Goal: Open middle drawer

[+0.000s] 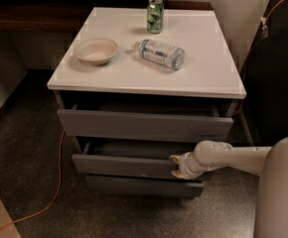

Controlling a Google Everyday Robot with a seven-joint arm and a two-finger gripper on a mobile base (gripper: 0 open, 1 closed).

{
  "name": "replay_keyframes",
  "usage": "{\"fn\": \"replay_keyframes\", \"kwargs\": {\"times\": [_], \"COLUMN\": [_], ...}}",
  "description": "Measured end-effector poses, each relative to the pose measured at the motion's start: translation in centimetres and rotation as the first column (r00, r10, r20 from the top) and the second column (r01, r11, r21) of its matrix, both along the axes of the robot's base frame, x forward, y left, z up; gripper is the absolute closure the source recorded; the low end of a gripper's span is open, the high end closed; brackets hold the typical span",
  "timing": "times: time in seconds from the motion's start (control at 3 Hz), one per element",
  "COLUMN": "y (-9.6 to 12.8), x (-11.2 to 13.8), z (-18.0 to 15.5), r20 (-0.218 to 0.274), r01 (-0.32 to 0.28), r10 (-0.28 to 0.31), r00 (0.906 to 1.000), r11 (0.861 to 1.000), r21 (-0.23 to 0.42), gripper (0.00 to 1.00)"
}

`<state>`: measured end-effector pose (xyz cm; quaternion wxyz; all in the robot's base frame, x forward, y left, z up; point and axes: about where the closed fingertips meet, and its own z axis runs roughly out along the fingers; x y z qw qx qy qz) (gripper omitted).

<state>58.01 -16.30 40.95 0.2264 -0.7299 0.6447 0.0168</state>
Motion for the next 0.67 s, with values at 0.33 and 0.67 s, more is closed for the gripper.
{"fn": "replay_keyframes", "kwargs": {"times": [0.33,0.67], "y": [0.06,0.06], "x": [-0.76,-0.76], "z": [-0.16,-0.17], "r20": [-0.014,-0.014], "r01": [0.003,0.003], "r10": [-0.003,-0.003], "r00": [0.9999,0.9999], "r11": [1.000,1.000], "r21": [-0.008,-0.008], "gripper": [0.33,0.09]}}
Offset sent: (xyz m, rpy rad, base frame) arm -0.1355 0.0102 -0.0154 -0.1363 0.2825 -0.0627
